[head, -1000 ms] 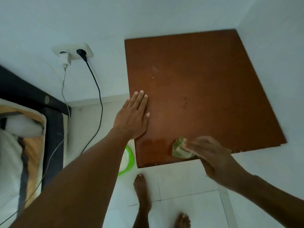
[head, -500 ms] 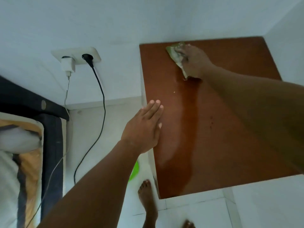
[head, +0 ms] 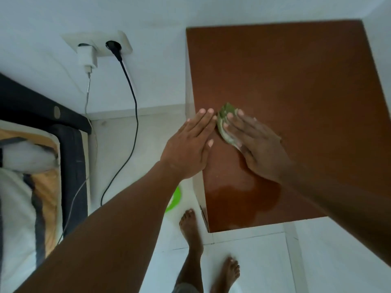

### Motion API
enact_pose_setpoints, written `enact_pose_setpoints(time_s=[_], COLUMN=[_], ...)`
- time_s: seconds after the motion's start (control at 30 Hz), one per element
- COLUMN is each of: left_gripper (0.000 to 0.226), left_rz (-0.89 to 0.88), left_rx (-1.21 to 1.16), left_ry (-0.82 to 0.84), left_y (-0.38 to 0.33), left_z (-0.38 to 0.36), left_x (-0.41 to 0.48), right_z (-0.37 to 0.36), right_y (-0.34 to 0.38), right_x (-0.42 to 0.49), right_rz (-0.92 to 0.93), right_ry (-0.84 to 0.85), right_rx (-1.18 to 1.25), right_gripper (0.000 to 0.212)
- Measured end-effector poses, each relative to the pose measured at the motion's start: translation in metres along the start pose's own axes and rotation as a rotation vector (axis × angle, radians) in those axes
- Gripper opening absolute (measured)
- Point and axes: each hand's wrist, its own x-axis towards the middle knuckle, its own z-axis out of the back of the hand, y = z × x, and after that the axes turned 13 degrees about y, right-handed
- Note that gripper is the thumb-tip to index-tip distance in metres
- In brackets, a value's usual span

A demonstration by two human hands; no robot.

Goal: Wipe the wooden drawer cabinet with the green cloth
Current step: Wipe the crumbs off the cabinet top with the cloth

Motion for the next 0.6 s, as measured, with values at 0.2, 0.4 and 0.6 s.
enact_pose_setpoints(time_s=[0.2, 0.4, 0.6], left_gripper=[0.059, 0.061, 0.06], left_rz=[0.036, 0.132, 0.153], left_rx=[0.028, 0.08, 0.041], left_ry=[0.035, 0.176, 0.222], left_y=[-0.003, -0.019, -0.02], left_z=[0.0, 0.022, 0.029], left_x=[0.001, 0.006, 0.01], right_z=[-0.049, -0.029, 0.065], right_y=[0.061, 0.078, 0.024], right_x=[-0.13, -0.18, -0.09], right_rz=[0.186, 0.237, -0.166], right_ry=[0.093, 0.16, -0.16], right_rx=[0.164, 0.264, 0.324], right_gripper=[0.088, 0.055, 0.051])
